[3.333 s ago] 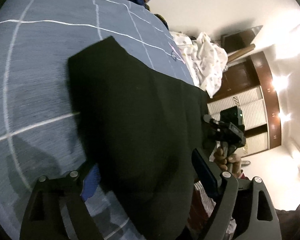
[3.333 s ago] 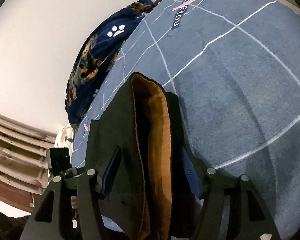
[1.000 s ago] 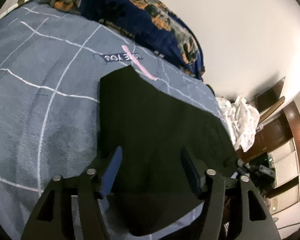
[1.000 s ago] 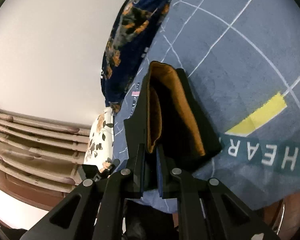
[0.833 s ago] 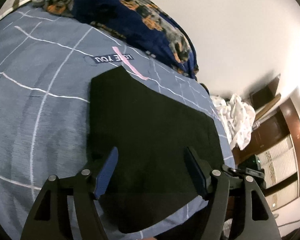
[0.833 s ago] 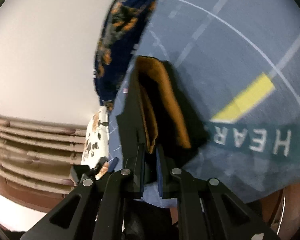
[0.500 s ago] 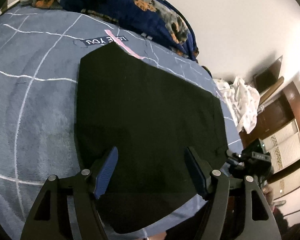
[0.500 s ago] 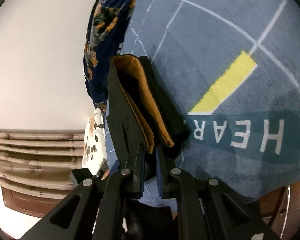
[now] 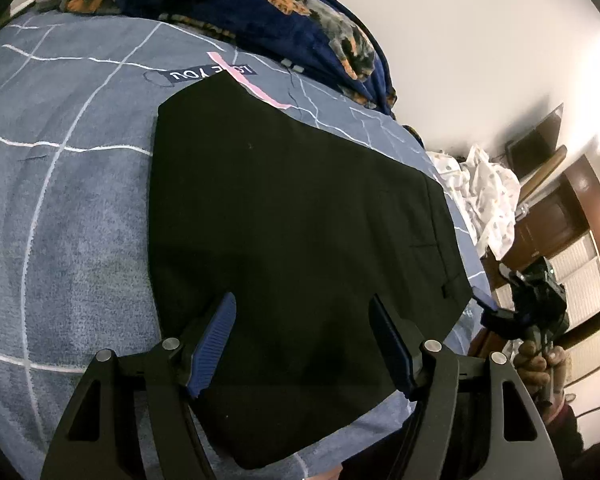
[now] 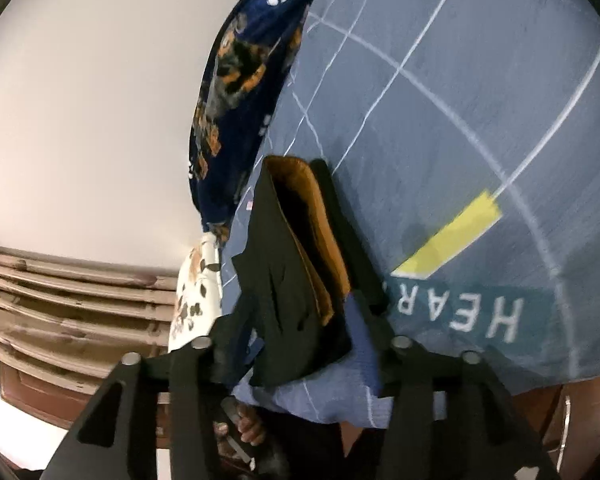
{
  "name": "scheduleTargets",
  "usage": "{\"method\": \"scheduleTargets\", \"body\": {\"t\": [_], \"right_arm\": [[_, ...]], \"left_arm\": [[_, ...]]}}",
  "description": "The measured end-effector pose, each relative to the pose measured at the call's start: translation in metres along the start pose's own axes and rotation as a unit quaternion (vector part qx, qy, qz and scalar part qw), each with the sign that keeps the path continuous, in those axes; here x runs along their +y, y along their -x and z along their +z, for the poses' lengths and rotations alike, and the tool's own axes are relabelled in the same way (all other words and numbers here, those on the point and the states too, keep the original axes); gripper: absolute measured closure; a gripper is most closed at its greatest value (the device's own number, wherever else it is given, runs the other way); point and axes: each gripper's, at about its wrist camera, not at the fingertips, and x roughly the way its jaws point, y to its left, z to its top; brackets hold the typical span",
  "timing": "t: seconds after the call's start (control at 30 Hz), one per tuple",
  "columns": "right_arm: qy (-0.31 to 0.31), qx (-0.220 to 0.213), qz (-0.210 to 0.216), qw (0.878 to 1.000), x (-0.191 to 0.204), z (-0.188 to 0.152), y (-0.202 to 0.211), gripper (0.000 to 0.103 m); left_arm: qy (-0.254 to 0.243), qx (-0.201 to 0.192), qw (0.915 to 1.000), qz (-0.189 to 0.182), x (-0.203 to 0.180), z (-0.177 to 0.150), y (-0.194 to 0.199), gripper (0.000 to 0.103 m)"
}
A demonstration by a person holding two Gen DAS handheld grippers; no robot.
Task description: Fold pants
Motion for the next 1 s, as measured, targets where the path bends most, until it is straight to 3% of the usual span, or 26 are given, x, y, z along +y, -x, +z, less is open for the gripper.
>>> {"method": "scheduleTargets", "body": {"t": [0.23,0.37,0.43,0.47,0.6,0.77,0.83,0.9,1.0], "right_arm": [[-0.011,0.050,-0.016,0.999,-0.006,-0.011,-0.030,0.055],[0.003,0.051,-0.020,0.999,-0.001,-0.012,-0.033,0.055],[0.026,0.045,-0.029,0.998,0.009,-0.013,-0.032,0.068],[0.038,0.043,-0.038,0.998,0.013,-0.013,-0.032,0.081],[0.075,0.041,-0.064,0.994,0.018,-0.012,-0.035,0.084],[0.068,0.051,-0.037,0.996,0.011,-0.006,-0.035,0.081],[0.074,0.053,-0.044,0.995,0.013,-0.005,-0.038,0.078],[0.052,0.061,-0.032,0.996,0.008,-0.001,-0.045,0.060],[0.041,0.063,-0.035,0.997,0.006,0.004,-0.051,0.059]], "left_arm": [[0.000,0.000,1.0000,0.001,0.000,0.000,0.000,0.034],[0.003,0.000,1.0000,-0.002,0.000,0.001,0.000,0.034],[0.007,-0.001,1.0000,-0.004,0.000,0.002,0.000,0.034],[0.009,-0.001,0.9999,-0.006,0.001,0.003,0.000,0.034],[0.017,-0.003,0.9998,-0.011,0.003,0.003,0.001,0.034],[0.021,-0.004,0.9997,-0.014,0.004,0.002,0.002,0.034],[0.022,-0.004,0.9997,-0.014,0.004,0.003,0.001,0.034],[0.023,-0.003,0.9996,-0.015,0.005,0.003,0.002,0.034],[0.025,-0.002,0.9996,-0.016,0.006,0.004,0.002,0.034]]}}
